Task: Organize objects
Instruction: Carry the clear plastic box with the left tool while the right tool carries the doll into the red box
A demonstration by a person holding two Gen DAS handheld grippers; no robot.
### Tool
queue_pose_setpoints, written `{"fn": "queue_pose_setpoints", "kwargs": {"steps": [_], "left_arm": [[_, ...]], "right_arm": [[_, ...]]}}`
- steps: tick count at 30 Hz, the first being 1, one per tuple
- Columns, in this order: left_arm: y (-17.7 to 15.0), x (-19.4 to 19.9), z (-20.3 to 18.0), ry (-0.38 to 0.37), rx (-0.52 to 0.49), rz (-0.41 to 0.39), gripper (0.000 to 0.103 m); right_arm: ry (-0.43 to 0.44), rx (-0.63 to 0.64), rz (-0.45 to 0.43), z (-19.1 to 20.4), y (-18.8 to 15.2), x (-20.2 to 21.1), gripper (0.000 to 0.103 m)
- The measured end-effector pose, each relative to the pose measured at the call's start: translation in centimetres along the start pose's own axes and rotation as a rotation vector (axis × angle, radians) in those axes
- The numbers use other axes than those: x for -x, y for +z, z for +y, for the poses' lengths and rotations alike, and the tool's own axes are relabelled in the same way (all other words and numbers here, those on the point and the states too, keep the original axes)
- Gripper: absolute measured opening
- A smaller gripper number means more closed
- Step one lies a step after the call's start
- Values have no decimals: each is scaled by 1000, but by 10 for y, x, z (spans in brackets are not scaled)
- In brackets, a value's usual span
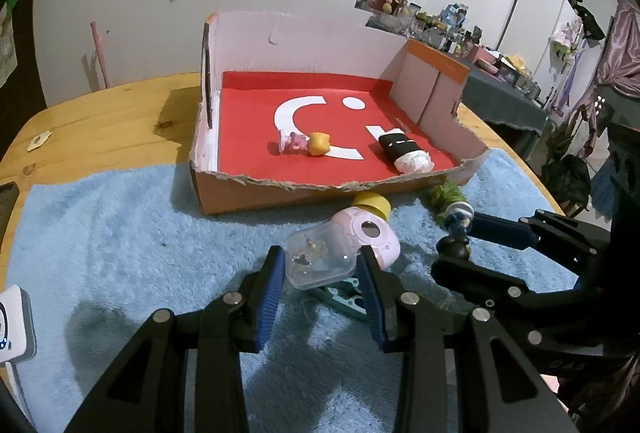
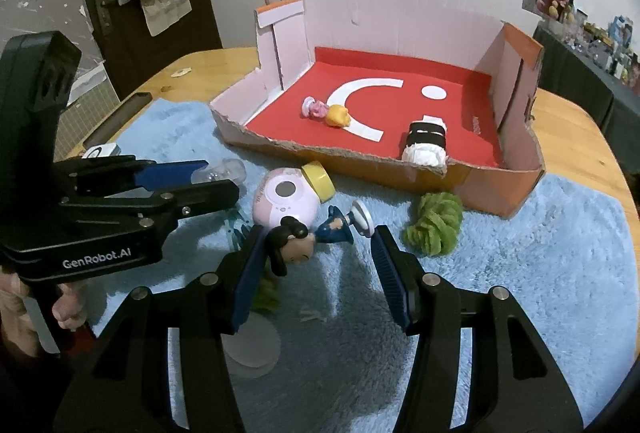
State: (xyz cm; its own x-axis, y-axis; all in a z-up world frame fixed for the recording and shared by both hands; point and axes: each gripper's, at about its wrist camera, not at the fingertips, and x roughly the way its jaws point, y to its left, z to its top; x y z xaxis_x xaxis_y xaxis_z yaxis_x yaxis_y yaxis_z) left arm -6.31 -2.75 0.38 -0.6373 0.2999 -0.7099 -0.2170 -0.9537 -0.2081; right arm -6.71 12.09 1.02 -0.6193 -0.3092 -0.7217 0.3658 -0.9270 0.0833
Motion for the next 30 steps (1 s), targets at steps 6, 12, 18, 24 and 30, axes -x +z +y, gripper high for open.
{"fn": "queue_pose_setpoints", "kwargs": {"steps": [6,12,18,24,30], "left_arm": [[1,7,-2,-6,-4,-14,39],[4,11,-4,-8,-8,-25,39],[11,15,-6,-10,-12,-39,39],[19,15,-8,-15,-25,-49,39],[28,13,-9,-19,-35,-52,39]], "right_arm": [[4,0,-27,2,4,11,52],[7,4,-49,4,8,18,52],[13,0,-57,2,14,20,52],[12,-5,-66,-1,19,22,52],[16,-12,-65,-4,24,21,52]]}}
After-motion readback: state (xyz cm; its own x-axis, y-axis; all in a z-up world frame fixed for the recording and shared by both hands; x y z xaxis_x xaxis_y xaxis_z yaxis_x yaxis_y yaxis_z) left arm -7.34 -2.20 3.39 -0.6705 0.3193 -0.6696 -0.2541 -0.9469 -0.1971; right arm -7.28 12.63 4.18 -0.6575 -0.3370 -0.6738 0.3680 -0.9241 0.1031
